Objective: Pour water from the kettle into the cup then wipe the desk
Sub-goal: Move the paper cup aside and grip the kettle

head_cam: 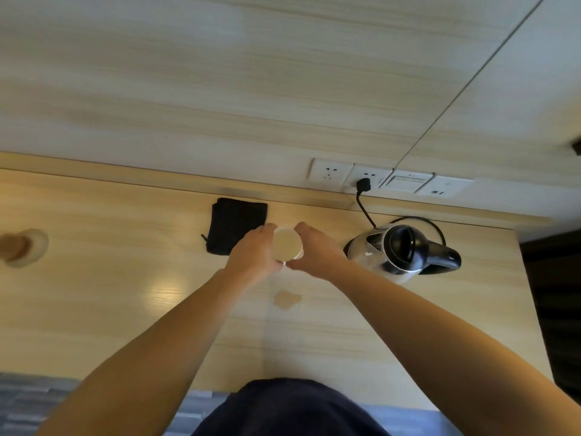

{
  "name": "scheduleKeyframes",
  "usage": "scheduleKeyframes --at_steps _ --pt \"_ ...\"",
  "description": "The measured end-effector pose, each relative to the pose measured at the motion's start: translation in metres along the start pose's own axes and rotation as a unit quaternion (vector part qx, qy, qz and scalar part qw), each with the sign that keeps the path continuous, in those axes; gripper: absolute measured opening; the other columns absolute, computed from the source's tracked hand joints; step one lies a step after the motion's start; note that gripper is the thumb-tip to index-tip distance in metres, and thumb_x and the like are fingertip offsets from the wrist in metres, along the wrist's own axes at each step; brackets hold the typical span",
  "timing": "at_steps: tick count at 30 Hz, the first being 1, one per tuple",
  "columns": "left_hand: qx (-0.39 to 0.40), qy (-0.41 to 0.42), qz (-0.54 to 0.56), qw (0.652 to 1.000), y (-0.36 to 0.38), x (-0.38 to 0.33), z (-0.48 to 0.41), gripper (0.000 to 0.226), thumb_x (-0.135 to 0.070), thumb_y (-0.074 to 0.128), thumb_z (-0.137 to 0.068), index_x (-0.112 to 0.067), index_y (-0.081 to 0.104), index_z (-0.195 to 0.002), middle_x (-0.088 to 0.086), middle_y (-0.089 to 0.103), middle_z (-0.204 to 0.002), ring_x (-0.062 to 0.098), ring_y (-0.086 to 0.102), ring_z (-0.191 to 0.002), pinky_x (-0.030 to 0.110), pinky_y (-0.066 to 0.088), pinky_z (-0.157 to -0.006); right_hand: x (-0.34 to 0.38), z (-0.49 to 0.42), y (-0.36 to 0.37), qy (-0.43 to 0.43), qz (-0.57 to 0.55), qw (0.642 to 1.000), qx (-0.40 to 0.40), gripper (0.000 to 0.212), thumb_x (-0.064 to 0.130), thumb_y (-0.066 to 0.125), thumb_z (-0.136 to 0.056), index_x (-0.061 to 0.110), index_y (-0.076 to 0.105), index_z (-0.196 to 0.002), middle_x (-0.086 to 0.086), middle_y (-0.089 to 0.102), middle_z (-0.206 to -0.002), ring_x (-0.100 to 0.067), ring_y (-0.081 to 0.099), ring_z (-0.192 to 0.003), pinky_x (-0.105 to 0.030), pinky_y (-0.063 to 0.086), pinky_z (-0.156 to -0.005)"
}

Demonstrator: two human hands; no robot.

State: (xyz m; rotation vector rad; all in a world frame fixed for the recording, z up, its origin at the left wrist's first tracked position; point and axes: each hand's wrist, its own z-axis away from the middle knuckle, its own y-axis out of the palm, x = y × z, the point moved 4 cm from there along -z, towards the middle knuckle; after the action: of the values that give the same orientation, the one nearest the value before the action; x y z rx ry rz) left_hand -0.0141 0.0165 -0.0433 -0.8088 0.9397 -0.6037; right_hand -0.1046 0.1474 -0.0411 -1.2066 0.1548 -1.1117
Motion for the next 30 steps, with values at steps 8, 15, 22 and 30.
scheduleKeyframes --at_steps 8,15,22,30 --pt "-0.012 -0.028 0.005 1.0 0.024 0.003 0.044 0.079 -0.037 0.095 -0.072 -0.025 0.052 -0.137 -0.001 0.066 -0.125 0.021 0.066 -0.112 0.042 0.061 -0.091 0.001 0.034 0.028 -0.007 0.003 0.999 0.033 0.069 0.041 0.086 -0.082 0.017 0.045 -0.132 -0.003 0.065 -0.122 -0.025 0.064 -0.102 -0.047 0.06 -0.082" --pt "-0.012 -0.012 -0.011 1.0 0.026 0.005 0.048 0.094 -0.038 0.096 -0.071 -0.023 0.043 -0.147 0.001 0.063 -0.133 0.021 0.063 -0.117 0.044 0.06 -0.096 -0.001 0.039 0.031 0.008 0.002 0.999 0.04 0.079 0.04 0.089 -0.079 0.017 0.041 -0.137 -0.005 0.063 -0.128 -0.025 0.064 -0.107 -0.046 0.06 -0.087" --pt "-0.073 0.011 -0.023 0.997 0.01 -0.009 0.058 0.11 -0.039 0.093 -0.073 -0.012 0.029 -0.159 0.01 0.044 -0.158 0.033 0.045 -0.144 0.049 0.041 -0.115 -0.018 0.077 -0.003 0.006 -0.012 1.0 -0.004 0.067 0.038 0.078 -0.091 0.018 0.041 -0.142 -0.005 0.062 -0.133 -0.024 0.066 -0.104 -0.044 0.06 -0.085" --pt "-0.057 0.07 0.14 0.986 0.056 -0.124 0.045 0.097 -0.04 0.088 -0.08 -0.013 0.035 -0.157 0.008 0.05 -0.154 0.027 0.047 -0.144 0.025 0.035 -0.112 -0.101 0.151 -0.144 -0.003 -0.077 0.961 -0.267 0.028 0.042 0.06 -0.094 0.02 0.067 -0.11 0.01 0.065 -0.101 -0.003 0.063 -0.086 -0.019 0.052 -0.072"
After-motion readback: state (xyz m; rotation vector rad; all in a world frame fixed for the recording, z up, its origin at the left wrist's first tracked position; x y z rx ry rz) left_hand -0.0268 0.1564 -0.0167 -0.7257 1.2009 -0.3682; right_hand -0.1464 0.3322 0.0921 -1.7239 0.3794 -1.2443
